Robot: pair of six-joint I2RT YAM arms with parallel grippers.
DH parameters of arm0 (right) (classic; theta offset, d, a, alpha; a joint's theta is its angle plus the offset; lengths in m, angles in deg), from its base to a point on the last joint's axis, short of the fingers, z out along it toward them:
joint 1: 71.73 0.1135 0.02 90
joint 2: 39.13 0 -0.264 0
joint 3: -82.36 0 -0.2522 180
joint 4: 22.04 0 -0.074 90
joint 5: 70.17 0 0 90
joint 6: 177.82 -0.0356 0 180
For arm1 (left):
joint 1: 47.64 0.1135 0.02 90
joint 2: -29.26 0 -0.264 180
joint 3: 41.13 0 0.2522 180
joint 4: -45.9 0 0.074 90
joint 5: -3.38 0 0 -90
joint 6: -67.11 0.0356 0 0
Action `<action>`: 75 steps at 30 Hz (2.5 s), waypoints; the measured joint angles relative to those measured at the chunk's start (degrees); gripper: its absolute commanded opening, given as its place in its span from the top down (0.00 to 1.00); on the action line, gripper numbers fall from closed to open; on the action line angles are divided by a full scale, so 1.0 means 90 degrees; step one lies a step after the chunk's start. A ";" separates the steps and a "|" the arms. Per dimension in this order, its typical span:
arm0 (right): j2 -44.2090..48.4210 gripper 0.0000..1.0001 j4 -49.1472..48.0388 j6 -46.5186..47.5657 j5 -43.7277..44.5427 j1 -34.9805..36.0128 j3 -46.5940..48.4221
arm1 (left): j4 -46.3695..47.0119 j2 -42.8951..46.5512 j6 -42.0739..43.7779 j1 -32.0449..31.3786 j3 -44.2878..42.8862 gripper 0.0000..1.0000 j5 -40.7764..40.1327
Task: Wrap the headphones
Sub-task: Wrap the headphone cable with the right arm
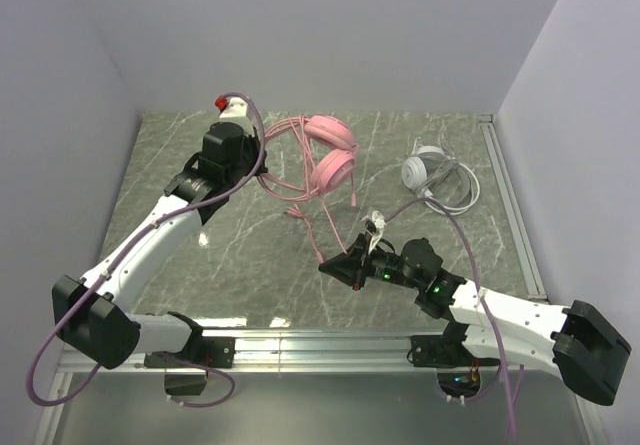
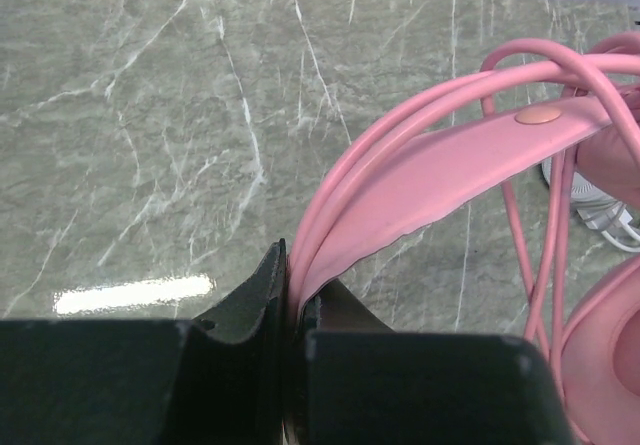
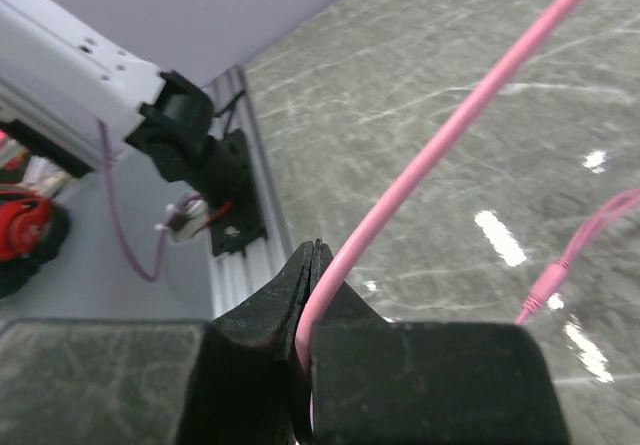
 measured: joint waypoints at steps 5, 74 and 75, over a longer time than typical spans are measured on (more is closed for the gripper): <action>0.0228 0.98 0.0223 -0.0160 -0.0165 0.0005 0.0189 | 0.0134 0.0000 0.0053 -0.0012 0.0073 1.00 -0.0032; 0.1134 0.85 0.5722 0.0364 0.0787 0.0202 0.4386 | 0.1066 -0.0967 0.1197 -0.0270 0.0347 1.00 -0.1384; 0.1117 0.85 0.5838 0.0408 0.0872 0.0202 0.4464 | 0.1081 -0.0971 0.1302 -0.0308 0.0347 1.00 -0.1379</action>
